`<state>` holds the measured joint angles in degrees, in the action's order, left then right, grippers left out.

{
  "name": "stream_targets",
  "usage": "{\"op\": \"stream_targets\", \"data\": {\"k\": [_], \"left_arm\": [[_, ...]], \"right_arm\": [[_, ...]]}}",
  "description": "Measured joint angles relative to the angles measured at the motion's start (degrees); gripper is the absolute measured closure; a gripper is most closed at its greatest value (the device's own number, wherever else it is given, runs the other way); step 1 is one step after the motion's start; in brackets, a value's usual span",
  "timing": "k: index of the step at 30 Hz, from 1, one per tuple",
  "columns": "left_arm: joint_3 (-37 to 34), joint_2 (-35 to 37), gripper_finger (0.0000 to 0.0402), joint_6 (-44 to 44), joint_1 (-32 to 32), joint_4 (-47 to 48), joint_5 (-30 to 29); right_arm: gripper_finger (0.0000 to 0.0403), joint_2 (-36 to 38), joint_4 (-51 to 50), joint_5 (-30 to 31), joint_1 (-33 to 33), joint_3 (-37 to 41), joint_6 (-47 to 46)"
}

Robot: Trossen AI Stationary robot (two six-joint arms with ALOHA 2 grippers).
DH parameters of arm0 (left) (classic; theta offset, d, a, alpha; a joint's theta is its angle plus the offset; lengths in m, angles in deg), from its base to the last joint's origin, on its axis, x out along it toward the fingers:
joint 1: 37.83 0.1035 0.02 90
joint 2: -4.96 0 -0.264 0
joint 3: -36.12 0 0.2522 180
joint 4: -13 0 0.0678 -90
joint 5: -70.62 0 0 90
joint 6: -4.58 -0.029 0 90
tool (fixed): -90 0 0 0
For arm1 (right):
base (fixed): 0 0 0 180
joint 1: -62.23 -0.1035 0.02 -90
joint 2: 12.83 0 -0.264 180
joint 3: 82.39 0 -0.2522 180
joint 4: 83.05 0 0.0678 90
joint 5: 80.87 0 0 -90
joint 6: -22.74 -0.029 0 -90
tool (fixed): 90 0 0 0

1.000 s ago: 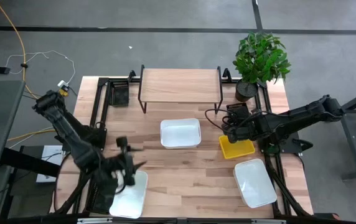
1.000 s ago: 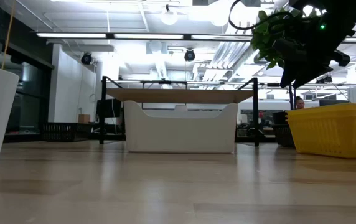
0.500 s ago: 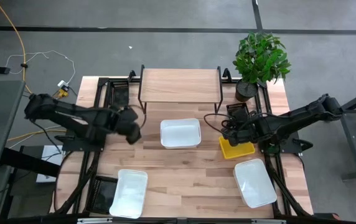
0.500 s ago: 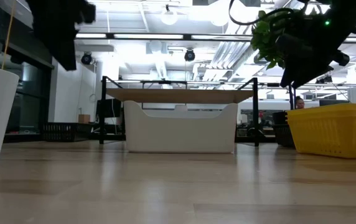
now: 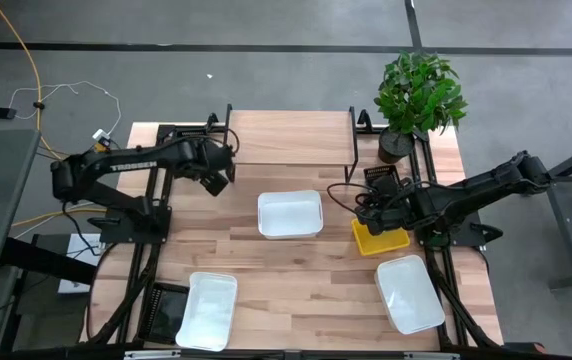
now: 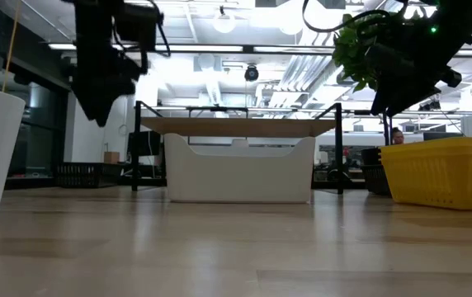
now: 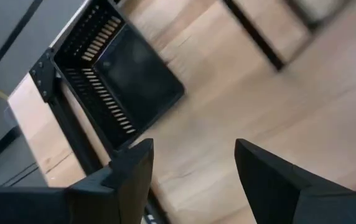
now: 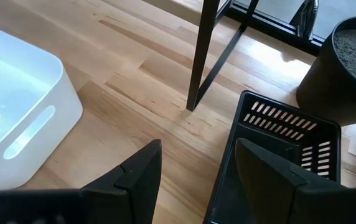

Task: Stack baskets on shelf by color
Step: Stack the top left black bin on top of the bottom left black bin

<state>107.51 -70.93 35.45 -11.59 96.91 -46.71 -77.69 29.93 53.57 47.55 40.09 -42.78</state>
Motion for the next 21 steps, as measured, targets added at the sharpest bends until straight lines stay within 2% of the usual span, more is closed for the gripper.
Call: {"op": "stream_targets", "data": {"k": [5,7,9,14,21], "left_arm": [[-5.07,-1.01,0.0188,-9.07,1.21,-7.20,-2.44],[-7.72,0.11,0.0188,-10.81,0.72,-11.56,-5.34],[-10.30,1.62,0.0188,-13.50,0.71,-15.40,-5.24],[-15.07,4.52,0.0188,-19.05,2.08,-16.33,-1.79],[-14.90,4.35,0.0188,-21.35,5.16,-17.90,-3.39]], "right_arm": [[0.0210,-0.02,-0.03,0.00,-0.09,0.00,0.21],[0.0210,-0.02,0.00,0.00,-0.11,0.00,0.56],[0.0210,-0.02,-0.02,0.00,-0.11,0.00,0.82],[0.0210,-0.02,0.40,0.00,-0.11,0.02,1.33],[0.0210,-0.02,1.34,0.28,-0.11,0.02,1.50]]}}
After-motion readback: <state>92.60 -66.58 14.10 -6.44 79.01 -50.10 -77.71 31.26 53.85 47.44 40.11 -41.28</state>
